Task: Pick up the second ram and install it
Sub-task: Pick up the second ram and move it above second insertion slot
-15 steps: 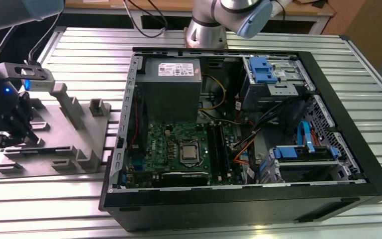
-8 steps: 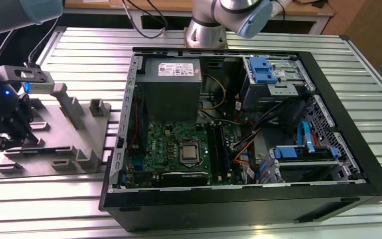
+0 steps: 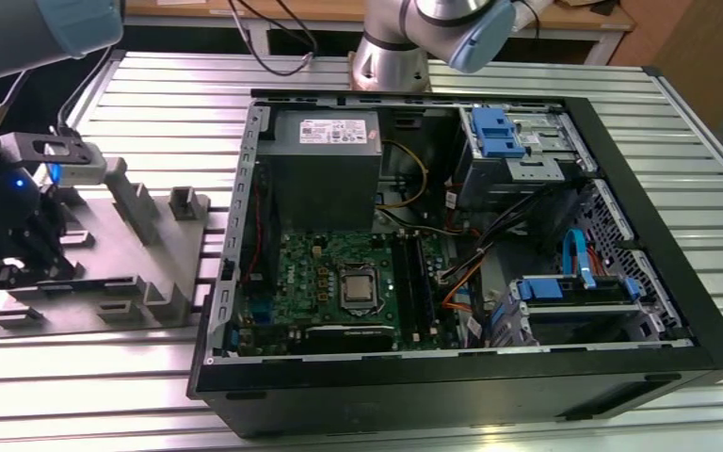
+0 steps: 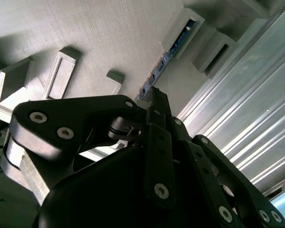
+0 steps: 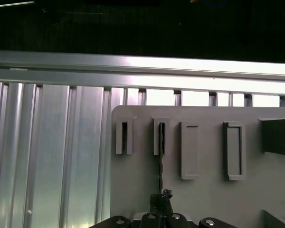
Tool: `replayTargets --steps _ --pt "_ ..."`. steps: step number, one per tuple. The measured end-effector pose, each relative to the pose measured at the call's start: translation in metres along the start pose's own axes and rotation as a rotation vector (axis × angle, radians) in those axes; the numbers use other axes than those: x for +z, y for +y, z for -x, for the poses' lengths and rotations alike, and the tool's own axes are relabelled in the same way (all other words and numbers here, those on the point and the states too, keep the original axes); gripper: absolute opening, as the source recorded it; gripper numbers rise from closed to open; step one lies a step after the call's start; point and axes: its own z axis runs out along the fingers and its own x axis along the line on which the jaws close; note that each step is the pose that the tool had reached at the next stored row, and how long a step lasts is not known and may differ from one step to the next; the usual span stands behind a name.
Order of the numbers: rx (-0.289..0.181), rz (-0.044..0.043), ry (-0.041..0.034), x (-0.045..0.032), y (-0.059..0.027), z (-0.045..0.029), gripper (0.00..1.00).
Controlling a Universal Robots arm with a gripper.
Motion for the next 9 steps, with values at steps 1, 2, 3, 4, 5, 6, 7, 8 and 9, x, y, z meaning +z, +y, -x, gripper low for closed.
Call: replayTargets --steps 1,2,3,4,5,6,7,8,9 --pt "0.000 0.0000 0.0000 0.0008 0.0000 0.0000 0.10" --pt "0.000 0.0002 0.0001 0.0012 0.0000 0.0000 0.10" --pt "0.000 0.0002 0.0002 0.0016 0.0001 -0.0001 0.10" --pt "0.000 0.0001 0.0001 0.0021 0.0008 0.0001 0.10" --pt "0.000 -0.0001 0.0000 0.0026 0.0015 0.0001 0.10" --pt "0.000 -0.0001 0.0000 0.0028 0.0018 0.0001 0.10" --pt "0.000 0.0000 0.0001 0.0027 0.0018 0.0001 0.10" --pt "0.000 0.0000 0.0001 0.0028 0.0018 0.0000 0.10" --pt "0.000 0.0000 0.0001 0.0028 0.0018 0.0001 0.10"
